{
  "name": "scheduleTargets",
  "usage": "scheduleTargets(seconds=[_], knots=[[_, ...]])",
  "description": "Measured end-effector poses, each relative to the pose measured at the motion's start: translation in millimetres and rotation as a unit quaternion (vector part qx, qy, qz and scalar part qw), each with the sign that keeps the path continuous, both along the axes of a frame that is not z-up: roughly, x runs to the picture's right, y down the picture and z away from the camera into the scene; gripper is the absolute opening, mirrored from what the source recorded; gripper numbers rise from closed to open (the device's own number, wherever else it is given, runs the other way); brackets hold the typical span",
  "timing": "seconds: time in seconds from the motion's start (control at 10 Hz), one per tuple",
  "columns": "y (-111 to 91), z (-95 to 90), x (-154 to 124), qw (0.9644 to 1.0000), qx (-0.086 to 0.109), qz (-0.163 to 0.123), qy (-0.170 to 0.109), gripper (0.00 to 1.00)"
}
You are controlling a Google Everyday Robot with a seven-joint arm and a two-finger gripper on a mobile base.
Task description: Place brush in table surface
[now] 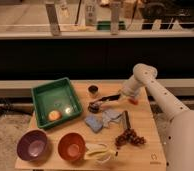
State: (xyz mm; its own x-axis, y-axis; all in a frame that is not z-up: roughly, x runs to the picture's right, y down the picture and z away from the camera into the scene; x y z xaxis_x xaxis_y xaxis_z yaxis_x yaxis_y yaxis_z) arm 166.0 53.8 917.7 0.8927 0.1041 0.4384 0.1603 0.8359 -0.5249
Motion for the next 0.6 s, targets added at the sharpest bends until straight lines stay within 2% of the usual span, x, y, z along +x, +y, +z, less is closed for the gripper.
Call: scheduleTargets(seconds=[0.2,0.4,0.6], knots=[[2.7,7.3,-1.7,0.9999,-0.007,0.013,0.005,0.61],[4.9,13.0,-8.1,0.9998,-0.013,0.014,0.004,0.78],[6.4,15.9,-16.2,0.9997,-0.023,0.000,0.001,0.80]])
